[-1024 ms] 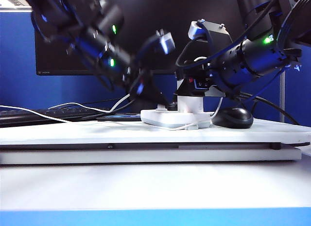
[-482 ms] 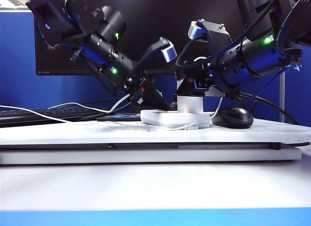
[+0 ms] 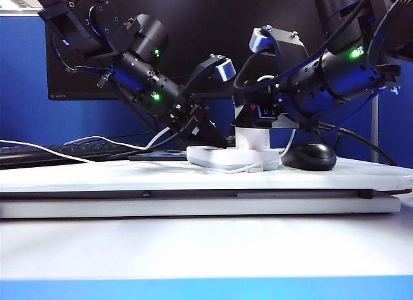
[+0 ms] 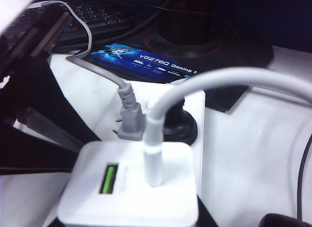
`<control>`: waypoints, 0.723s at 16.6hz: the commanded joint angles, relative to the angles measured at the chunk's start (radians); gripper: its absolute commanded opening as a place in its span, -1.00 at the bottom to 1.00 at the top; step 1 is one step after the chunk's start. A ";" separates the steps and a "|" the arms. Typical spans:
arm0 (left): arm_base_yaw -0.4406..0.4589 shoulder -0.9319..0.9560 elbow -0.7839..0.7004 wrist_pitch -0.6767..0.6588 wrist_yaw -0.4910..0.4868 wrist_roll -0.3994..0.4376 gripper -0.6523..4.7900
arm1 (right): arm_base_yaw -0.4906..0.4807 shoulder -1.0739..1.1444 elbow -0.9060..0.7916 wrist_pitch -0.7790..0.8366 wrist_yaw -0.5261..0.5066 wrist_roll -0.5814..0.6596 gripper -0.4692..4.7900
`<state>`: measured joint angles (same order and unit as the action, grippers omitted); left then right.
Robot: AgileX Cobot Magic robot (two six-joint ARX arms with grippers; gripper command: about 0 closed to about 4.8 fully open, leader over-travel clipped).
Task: Unplug the white charger from the socket, then place it next to the socket.
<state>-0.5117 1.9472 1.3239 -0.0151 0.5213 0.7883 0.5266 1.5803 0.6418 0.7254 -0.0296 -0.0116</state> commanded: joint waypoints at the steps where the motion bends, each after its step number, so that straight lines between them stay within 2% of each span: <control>1: -0.001 0.016 -0.003 -0.057 -0.001 -0.004 -0.78 | 0.007 -0.006 0.005 0.032 -0.056 -0.023 -0.79; 5: 0.000 0.016 -0.003 -0.083 -0.001 -0.003 -0.78 | 0.007 -0.012 0.005 0.052 -0.062 0.011 -0.83; 8: 0.000 0.016 -0.003 -0.083 -0.001 -0.003 -0.78 | 0.008 -0.034 0.006 0.058 -0.061 -0.068 -0.83; 12: 0.000 0.016 -0.003 -0.084 -0.001 -0.004 -0.78 | 0.005 -0.044 0.006 0.072 -0.055 0.031 -0.83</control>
<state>-0.5114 1.9503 1.3293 -0.0345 0.5362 0.7879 0.5251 1.5578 0.6373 0.7113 -0.0345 -0.0055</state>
